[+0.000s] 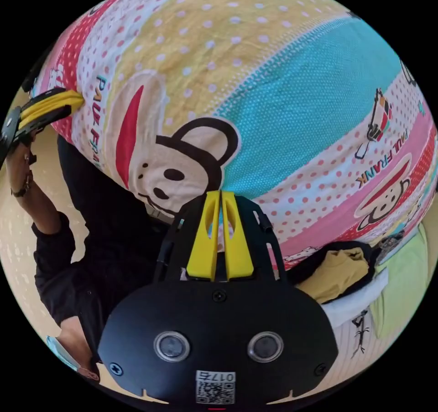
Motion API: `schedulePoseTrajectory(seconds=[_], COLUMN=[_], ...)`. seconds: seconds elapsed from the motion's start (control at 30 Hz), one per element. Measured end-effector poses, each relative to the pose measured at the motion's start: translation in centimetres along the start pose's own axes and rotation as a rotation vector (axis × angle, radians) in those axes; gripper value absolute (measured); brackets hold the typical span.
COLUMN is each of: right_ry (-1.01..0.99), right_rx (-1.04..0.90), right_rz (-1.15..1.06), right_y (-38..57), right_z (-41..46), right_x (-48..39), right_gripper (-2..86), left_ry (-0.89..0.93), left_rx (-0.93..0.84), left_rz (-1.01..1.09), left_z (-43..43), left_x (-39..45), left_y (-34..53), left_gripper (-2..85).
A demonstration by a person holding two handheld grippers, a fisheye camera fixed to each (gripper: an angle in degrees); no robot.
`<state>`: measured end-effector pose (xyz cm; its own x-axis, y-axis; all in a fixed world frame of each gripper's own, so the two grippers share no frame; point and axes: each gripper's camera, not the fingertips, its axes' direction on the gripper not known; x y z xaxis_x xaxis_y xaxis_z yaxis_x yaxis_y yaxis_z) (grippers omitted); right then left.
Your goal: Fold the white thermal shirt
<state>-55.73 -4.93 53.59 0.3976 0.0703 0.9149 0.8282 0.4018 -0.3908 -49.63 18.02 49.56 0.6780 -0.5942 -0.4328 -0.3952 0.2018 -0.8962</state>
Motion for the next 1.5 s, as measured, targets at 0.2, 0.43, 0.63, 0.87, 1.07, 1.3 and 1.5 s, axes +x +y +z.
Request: schedulePoseTrajectory(seconds=[0.2, 0.43, 0.63, 0.87, 1.07, 1.3, 1.5], right_ry=[-0.285, -0.05, -0.223, 0.1, 0.169, -0.288, -0.623], right_rx=[-0.004, -0.117, -0.024, -0.018, -0.028, 0.393, 0.656], right_rz=[0.124, 0.031, 0.198, 0.232, 0.276, 0.121, 0.121], right_y=[0.7, 0.5, 4.2, 8.5, 13.2, 28.3, 47.5], right_z=[-1.3, -3.1, -3.4, -4.5, -4.9, -4.7, 0.7], right_x=[3.5, -0.3, 2.2, -3.0, -3.6, 3.3, 10.6], right_gripper=[0.8, 0.4, 0.4, 0.7, 0.6, 0.5, 0.5], left_ry=[0.052, -0.301, -0.024, -0.193, -0.506, -0.456, -0.559], left_rx=[-0.097, -0.33, -0.315, -0.288, -0.372, -0.275, -0.183], left_rz=[-0.06, 0.091, -0.029, -0.013, -0.049, -0.152, -0.177], left_z=[3.9, 9.5, 12.3, 16.4, 21.8, 25.0, 28.2], left_x=[-1.3, 3.6, -1.8, 0.1, 3.6, 1.0, 1.5], left_y=[-4.1, -10.4, -11.9, -13.0, -15.1, -14.8, -13.9], left_gripper=[-1.0, -0.7, -0.9, -0.9, -0.9, -1.0, -1.0])
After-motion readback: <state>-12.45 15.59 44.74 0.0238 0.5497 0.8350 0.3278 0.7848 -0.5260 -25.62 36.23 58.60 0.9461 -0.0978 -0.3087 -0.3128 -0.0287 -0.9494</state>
